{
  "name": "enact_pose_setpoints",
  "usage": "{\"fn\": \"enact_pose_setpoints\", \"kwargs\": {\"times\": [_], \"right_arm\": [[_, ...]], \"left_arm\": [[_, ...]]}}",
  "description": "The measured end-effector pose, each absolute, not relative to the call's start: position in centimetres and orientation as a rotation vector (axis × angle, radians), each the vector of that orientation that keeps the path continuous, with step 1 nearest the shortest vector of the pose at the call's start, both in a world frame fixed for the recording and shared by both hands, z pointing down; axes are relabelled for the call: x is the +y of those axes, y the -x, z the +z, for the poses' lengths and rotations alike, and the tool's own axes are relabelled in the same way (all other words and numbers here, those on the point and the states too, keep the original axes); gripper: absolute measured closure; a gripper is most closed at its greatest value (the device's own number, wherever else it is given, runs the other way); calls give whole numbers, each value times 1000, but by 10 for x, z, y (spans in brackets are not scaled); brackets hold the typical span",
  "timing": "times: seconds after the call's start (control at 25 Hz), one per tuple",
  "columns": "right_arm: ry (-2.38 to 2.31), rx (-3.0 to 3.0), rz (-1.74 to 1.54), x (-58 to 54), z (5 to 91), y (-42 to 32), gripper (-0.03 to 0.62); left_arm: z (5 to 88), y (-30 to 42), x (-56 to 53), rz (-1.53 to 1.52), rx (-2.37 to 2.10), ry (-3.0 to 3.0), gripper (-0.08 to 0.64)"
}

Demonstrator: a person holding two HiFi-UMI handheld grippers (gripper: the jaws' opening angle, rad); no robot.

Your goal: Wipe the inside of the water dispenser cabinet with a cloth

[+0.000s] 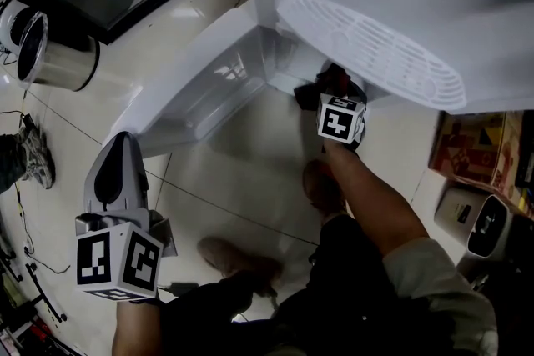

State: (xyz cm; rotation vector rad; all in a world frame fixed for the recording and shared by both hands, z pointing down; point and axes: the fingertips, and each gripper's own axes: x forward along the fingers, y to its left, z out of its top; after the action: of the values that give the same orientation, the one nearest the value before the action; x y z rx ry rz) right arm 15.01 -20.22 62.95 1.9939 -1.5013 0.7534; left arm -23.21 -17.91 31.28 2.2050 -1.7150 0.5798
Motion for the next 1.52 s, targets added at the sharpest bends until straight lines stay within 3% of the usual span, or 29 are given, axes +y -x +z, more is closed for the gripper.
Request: {"fn": "enact_pose_setpoints", "kwargs": {"times": [0.56,0.92,1.2,1.52], "right_arm": [[-1988,-1458,732,-161,625,-175,463],[-1693,-2038,284,-220,555,-41,461],[-1345,-2027,229,-234,612,12,460],[-1270,-1897,296,-213,654,-37,462]], "left_arm": [[311,227,-170,589,-1702,-2227,563],[310,227,-172,595,-1719,-2220,562],[310,227,-172,597,-1714,-2221,563],[311,230,-177,602,-1723,-2207,563]]}}
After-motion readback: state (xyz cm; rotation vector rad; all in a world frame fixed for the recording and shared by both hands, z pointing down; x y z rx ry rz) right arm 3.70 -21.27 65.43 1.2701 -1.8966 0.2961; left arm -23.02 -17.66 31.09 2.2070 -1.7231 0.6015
